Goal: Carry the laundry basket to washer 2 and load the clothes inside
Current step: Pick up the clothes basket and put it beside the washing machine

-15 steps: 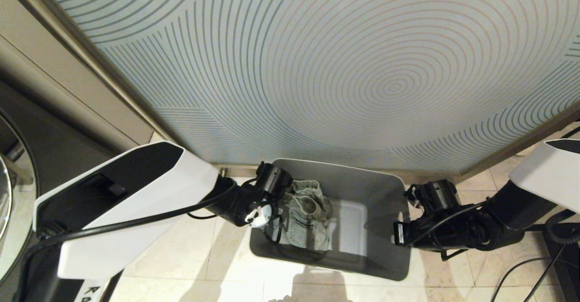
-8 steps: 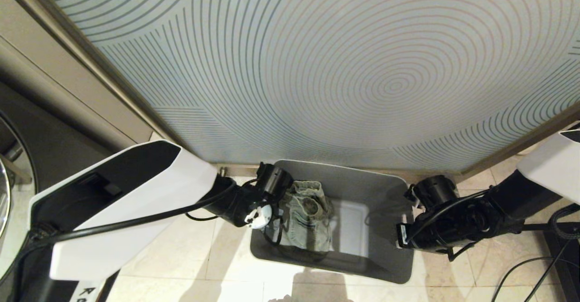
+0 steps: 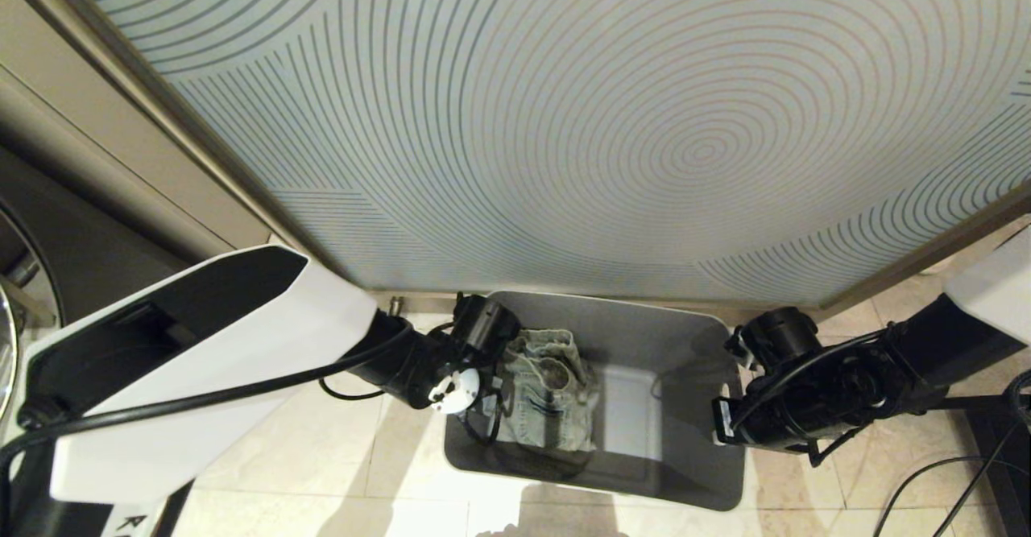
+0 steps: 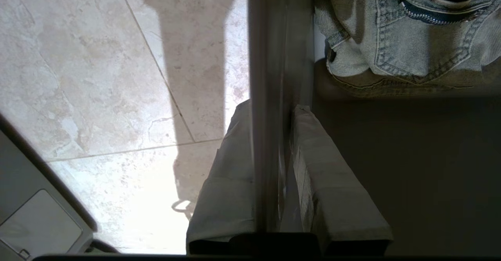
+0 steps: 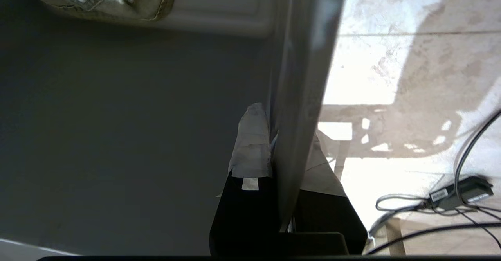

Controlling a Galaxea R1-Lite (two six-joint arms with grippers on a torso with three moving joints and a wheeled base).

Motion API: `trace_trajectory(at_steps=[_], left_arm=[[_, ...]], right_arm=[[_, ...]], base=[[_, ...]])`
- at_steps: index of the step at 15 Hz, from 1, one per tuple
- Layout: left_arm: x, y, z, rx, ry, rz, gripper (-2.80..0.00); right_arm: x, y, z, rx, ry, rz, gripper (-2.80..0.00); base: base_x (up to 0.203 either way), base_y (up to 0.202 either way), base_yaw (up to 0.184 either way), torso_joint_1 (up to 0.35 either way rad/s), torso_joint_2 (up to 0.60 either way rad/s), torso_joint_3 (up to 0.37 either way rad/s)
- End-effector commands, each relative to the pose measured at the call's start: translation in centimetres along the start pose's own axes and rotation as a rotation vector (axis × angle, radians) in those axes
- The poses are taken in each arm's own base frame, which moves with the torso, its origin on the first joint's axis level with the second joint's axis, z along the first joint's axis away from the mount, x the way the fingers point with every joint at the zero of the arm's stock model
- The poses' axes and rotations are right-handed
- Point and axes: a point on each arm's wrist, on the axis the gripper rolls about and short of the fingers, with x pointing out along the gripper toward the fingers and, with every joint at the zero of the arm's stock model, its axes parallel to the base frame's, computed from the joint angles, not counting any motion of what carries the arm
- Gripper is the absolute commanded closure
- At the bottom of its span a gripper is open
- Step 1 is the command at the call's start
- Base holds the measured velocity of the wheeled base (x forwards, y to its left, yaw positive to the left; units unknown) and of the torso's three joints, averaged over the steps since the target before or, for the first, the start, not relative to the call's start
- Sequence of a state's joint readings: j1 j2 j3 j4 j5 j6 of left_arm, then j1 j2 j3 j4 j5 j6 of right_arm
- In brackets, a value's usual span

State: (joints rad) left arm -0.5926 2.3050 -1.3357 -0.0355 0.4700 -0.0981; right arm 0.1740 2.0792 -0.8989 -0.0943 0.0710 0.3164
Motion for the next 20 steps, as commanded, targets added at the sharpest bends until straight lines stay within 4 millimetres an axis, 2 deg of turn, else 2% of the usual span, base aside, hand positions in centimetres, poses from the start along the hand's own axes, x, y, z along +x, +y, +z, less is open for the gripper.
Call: trace_trajectory(at_steps=[1, 9, 15, 20], left_arm=[[-0.7, 0.4, 0.1, -0.007, -0.01, 0.005, 0.0], [-2.8, 1.4, 1.0, -0.028, -0.048, 0.002, 0.0], [-4.7, 2.6, -0.1, -0.021, -0.03, 0.003, 0.0], [-5.7, 2.9, 0.0, -0.032, -0.049, -0.02, 0.0]], right_arm=[[-0.7, 0.3, 0.0, -0.005, -0.015, 0.009, 0.0], [-3.5, 1.6, 0.0, -0.038, -0.032, 0.031, 0.0], [-5.5, 2.3, -1.1, -0.058, -0.037, 0.026, 0.0], [-6.7, 2.3, -1.7, -0.067, -0.042, 0.031, 0.0]], base=[[0.0, 0.0, 0.0, 0.0, 0.0, 0.0], [0.0, 0.0, 0.0, 0.0, 0.0, 0.0], [0.0, 0.0, 0.0, 0.0, 0.0, 0.0], [0.0, 0.0, 0.0, 0.0, 0.0, 0.0]])
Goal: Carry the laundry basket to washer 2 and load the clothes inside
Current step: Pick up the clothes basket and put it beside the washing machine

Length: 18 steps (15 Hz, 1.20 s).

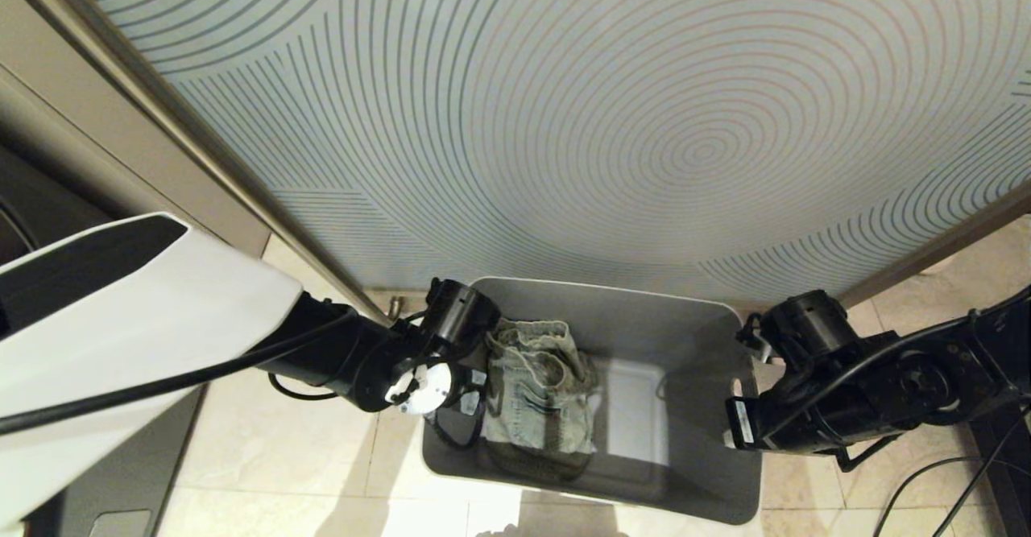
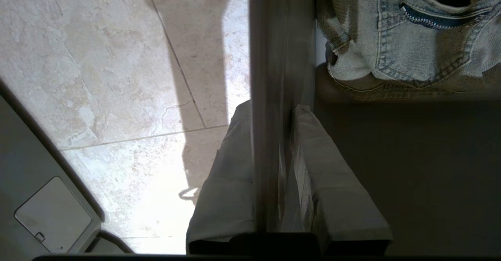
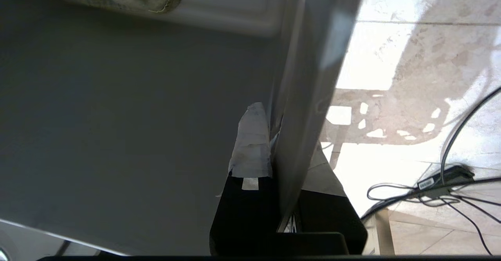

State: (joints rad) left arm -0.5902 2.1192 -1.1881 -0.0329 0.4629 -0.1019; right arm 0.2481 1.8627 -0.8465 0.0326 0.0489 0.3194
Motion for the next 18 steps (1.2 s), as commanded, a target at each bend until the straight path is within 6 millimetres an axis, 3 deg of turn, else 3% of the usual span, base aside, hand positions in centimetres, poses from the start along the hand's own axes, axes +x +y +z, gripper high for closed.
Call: trace_trajectory(at_steps=[1, 13, 18], left_arm=[[-0.94, 0.32, 0.45, -0.011, -0.02, -0.039, 0.0], [-1.76, -0.14, -0.14, -0.002, -0.009, -0.07, 0.0], [-1.72, -0.15, -0.3, 0.0, -0.004, -0.071, 0.0]], right_arm=[[-0.77, 0.21, 0.04, -0.004, -0.02, 0.009, 0.0], [-0.78, 0.57, -0.19, -0.016, -0.016, 0.007, 0.0], [-0.78, 0.76, -0.22, -0.021, -0.016, 0.01, 0.0]], base=[[0.0, 0.0, 0.0, 0.0, 0.0, 0.0], [0.0, 0.0, 0.0, 0.0, 0.0, 0.0], [0.0, 0.0, 0.0, 0.004, 0.0, 0.153]])
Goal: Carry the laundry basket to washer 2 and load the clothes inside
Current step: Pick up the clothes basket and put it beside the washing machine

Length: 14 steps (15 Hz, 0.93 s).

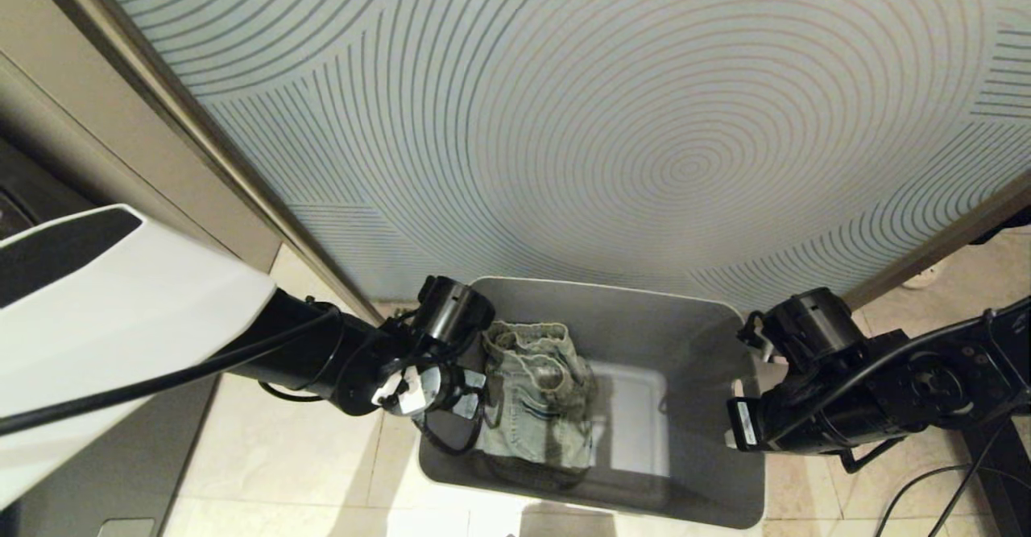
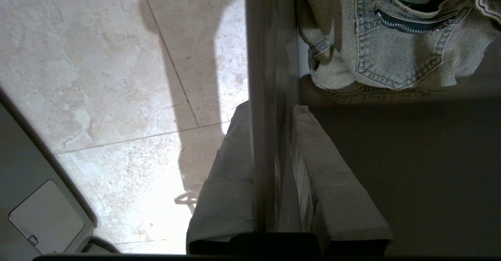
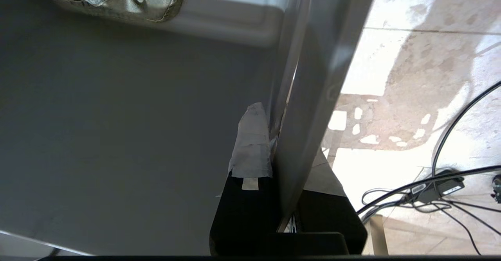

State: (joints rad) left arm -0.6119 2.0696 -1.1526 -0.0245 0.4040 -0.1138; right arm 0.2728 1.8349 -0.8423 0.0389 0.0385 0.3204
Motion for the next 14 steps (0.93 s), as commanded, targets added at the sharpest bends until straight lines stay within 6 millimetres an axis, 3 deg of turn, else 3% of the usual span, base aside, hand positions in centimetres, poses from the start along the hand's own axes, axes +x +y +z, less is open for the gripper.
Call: trace_trajectory(at_steps=[1, 14], left_arm=[[-0.04, 0.02, -0.05, -0.001, 0.0, 0.002, 0.0], [-0.1, -0.05, -0.27, 0.002, 0.005, 0.003, 0.0]], right_arm=[[-0.02, 0.07, 0.02, 0.0, -0.001, 0.003, 0.0], [-0.97, 0.11, -0.1, -0.006, -0.004, 0.005, 0.0]], base=[[0.0, 0.0, 0.0, 0.005, 0.0, 0.204], [0.0, 0.0, 0.0, 0.001, 0.0, 0.203]])
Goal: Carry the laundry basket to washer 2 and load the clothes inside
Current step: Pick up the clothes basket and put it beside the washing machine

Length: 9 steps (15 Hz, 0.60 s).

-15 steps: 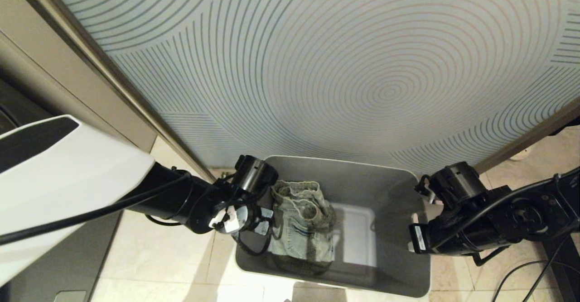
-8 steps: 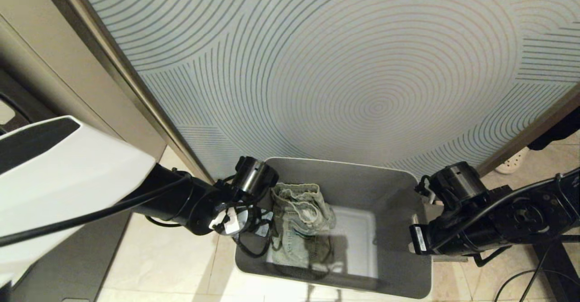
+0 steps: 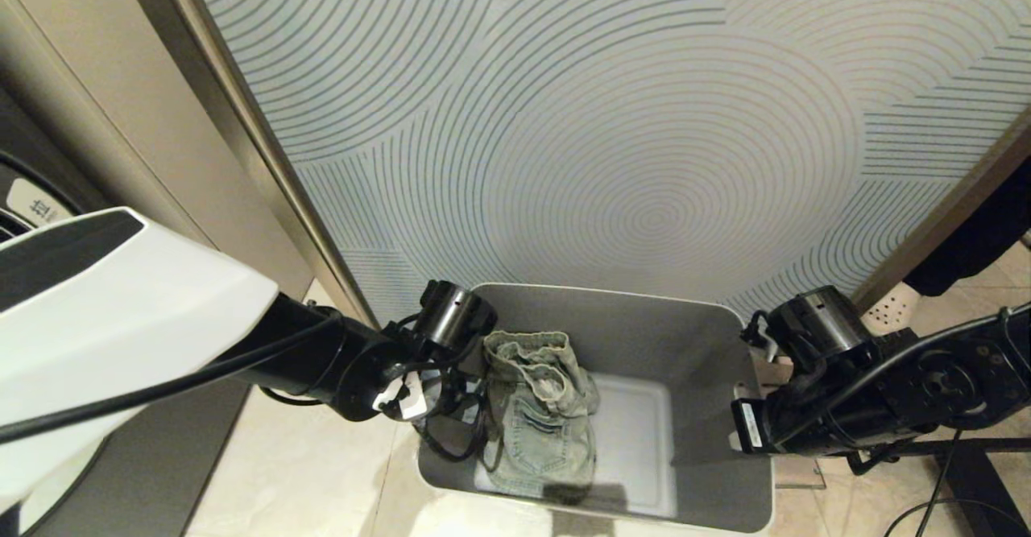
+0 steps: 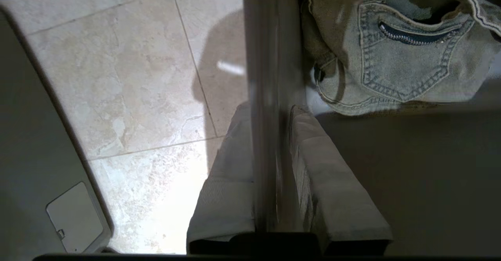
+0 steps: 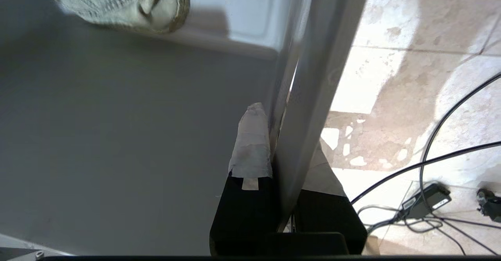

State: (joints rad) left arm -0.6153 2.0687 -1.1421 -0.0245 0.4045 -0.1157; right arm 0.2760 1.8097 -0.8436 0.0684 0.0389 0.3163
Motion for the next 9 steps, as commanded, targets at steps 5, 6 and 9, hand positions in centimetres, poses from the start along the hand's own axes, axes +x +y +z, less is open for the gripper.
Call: trace_trajectory(at_steps=[5, 6, 9], left_arm=[[-0.11, 0.06, 0.02, -0.007, -0.003, 0.005, 0.0], [-0.11, 0.06, 0.02, -0.008, -0.003, 0.004, 0.0], [0.04, 0.01, -0.06, -0.007, 0.001, 0.004, 0.0]], right_arm=[[-0.23, 0.04, 0.08, 0.001, -0.009, 0.004, 0.0], [-0.2, 0.04, 0.08, -0.001, -0.008, 0.004, 0.0], [-0.12, 0.18, 0.08, -0.005, -0.007, 0.006, 0.0]], base=[[0.0, 0.0, 0.0, 0.001, 0.0, 0.203], [0.0, 0.0, 0.0, 0.002, 0.0, 0.203], [0.0, 0.0, 0.0, 0.002, 0.0, 0.204]])
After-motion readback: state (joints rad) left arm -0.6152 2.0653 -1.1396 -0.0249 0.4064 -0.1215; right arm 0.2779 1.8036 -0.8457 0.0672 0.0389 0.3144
